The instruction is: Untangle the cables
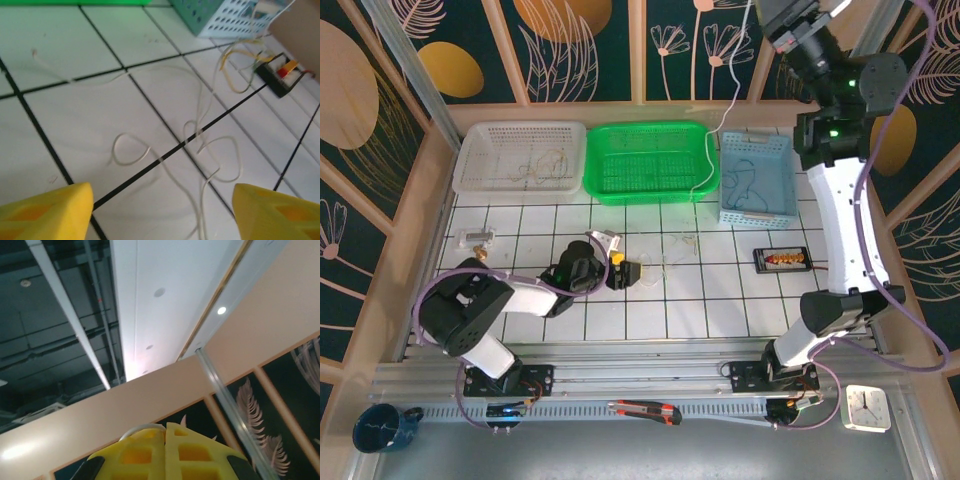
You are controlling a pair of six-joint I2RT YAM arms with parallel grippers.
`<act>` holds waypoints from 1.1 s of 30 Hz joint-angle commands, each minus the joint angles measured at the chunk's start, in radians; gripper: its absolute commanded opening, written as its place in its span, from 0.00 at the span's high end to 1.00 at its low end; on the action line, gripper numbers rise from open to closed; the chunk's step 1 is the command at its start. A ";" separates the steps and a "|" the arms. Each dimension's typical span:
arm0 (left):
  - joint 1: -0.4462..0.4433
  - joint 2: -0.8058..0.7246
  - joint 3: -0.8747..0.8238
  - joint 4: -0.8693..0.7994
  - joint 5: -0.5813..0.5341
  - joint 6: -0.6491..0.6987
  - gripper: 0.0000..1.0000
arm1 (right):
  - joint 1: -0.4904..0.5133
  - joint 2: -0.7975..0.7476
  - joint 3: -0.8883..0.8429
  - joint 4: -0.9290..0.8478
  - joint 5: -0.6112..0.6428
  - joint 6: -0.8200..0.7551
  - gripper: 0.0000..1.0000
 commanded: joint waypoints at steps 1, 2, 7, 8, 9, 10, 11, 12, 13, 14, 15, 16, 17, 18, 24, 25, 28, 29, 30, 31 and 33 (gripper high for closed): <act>0.001 -0.057 0.041 -0.048 0.050 0.036 0.23 | 0.073 -0.015 0.034 -0.026 -0.019 -0.101 1.00; 0.001 -0.068 0.051 -0.056 0.060 0.039 0.22 | 0.095 -0.011 0.034 -0.031 -0.015 -0.111 1.00; -0.002 -0.090 0.093 -0.084 0.112 0.048 0.19 | 0.160 0.008 0.036 -0.046 0.002 -0.145 1.00; -0.002 -0.086 0.104 -0.089 0.124 0.051 0.18 | 0.172 0.013 0.040 -0.048 0.004 -0.149 1.00; -0.006 -0.080 0.116 -0.092 0.132 0.054 0.18 | 0.185 0.018 0.044 -0.051 0.006 -0.155 1.00; -0.010 -0.073 0.126 -0.096 0.136 0.056 0.18 | 0.197 0.024 0.050 -0.057 0.007 -0.161 1.00; -0.017 -0.064 0.140 -0.103 0.140 0.060 0.17 | 0.211 0.029 0.057 -0.065 0.008 -0.169 1.00; -0.023 -0.053 0.151 -0.107 0.142 0.066 0.17 | 0.227 0.035 0.066 -0.071 0.009 -0.176 1.00; -0.029 -0.040 0.166 -0.109 0.143 0.069 0.17 | 0.243 0.042 0.074 -0.079 0.009 -0.184 1.00; -0.038 -0.025 0.179 -0.111 0.145 0.072 0.17 | 0.260 0.051 0.083 -0.085 0.009 -0.191 1.00; -0.044 -0.012 0.191 -0.110 0.145 0.072 0.16 | 0.273 0.055 0.091 -0.092 0.009 -0.198 1.00; -0.050 0.005 0.204 -0.109 0.142 0.073 0.17 | 0.290 0.063 0.098 -0.098 0.009 -0.205 1.00; -0.055 0.020 0.217 -0.105 0.139 0.076 0.16 | 0.302 0.069 0.106 -0.102 0.011 -0.209 1.00; -0.059 0.034 0.226 -0.101 0.138 0.075 0.16 | 0.317 0.075 0.115 -0.107 0.011 -0.215 1.00; -0.073 0.111 0.285 -0.067 0.103 0.073 0.16 | 0.400 0.086 0.146 -0.128 0.021 -0.250 1.00; -0.074 0.122 0.292 -0.056 0.099 0.069 0.17 | 0.412 0.087 0.150 -0.128 0.022 -0.254 1.00; -0.077 0.172 0.315 -0.027 0.113 0.054 0.17 | 0.444 0.089 0.159 -0.133 0.027 -0.268 1.00; -0.079 0.185 0.322 -0.016 0.118 0.048 0.17 | 0.451 0.089 0.164 -0.135 0.027 -0.274 1.00; -0.082 0.197 0.328 -0.006 0.125 0.042 0.17 | 0.459 0.091 0.165 -0.136 0.029 -0.276 1.00; -0.085 0.211 0.335 0.004 0.132 0.034 0.17 | 0.465 0.091 0.166 -0.138 0.029 -0.281 1.00; -0.095 0.231 0.343 0.015 0.139 0.026 0.17 | 0.473 0.095 0.173 -0.145 0.029 -0.286 1.00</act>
